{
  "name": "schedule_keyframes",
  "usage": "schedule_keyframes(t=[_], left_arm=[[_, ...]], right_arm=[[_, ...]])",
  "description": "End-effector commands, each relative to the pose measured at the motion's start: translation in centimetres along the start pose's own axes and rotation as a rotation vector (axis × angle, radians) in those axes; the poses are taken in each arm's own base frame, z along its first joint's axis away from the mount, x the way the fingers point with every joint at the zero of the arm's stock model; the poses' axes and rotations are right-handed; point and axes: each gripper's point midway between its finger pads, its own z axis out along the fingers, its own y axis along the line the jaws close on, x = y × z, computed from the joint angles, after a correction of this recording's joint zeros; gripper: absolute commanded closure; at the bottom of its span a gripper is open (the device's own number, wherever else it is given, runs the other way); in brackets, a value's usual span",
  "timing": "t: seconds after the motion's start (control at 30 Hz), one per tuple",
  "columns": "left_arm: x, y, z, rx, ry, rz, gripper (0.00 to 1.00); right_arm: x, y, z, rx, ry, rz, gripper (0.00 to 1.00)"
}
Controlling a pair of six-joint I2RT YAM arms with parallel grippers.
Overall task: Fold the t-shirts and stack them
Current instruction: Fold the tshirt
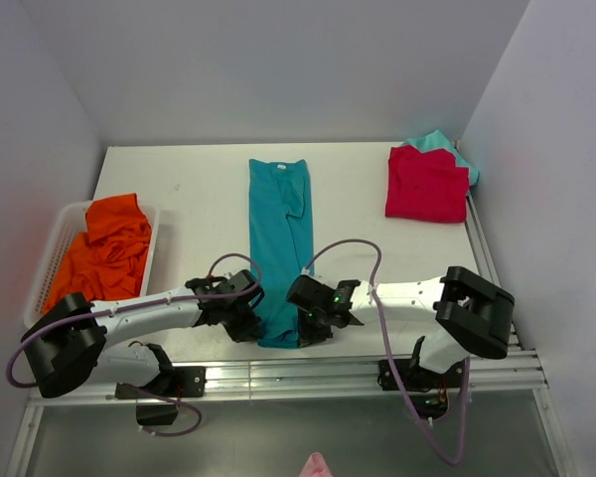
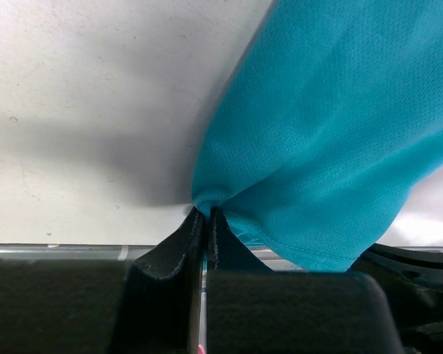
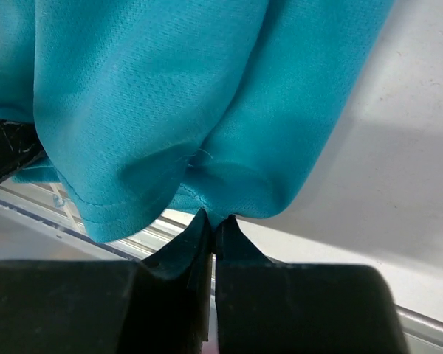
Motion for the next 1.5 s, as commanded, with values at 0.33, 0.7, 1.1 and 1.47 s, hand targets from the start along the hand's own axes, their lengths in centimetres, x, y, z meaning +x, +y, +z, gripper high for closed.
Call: schedule_keyframes(t=[0.33,0.7,1.1,1.47], left_arm=[[1.9,-2.4,-6.3,0.029,0.004,0.153,1.00],[-1.5,-8.3,-10.6,0.107,-0.085,0.158,1.00],[-10.9,-10.0,-8.4,0.085,-0.143,0.104,1.00],[-21.0,-13.8,-2.5,0.002,-0.149,0.122,0.99]], right_arm=[[-0.1,-2.3,-7.8,0.051,-0.075,-0.003,1.00],[-5.7,0.1,-12.4,0.100,-0.190,-0.042,1.00],[-15.0,0.9,-12.7,0.146,-0.235,-0.045,1.00],[-24.1,0.0,-7.8,0.293,-0.187,-0.034,1.00]])
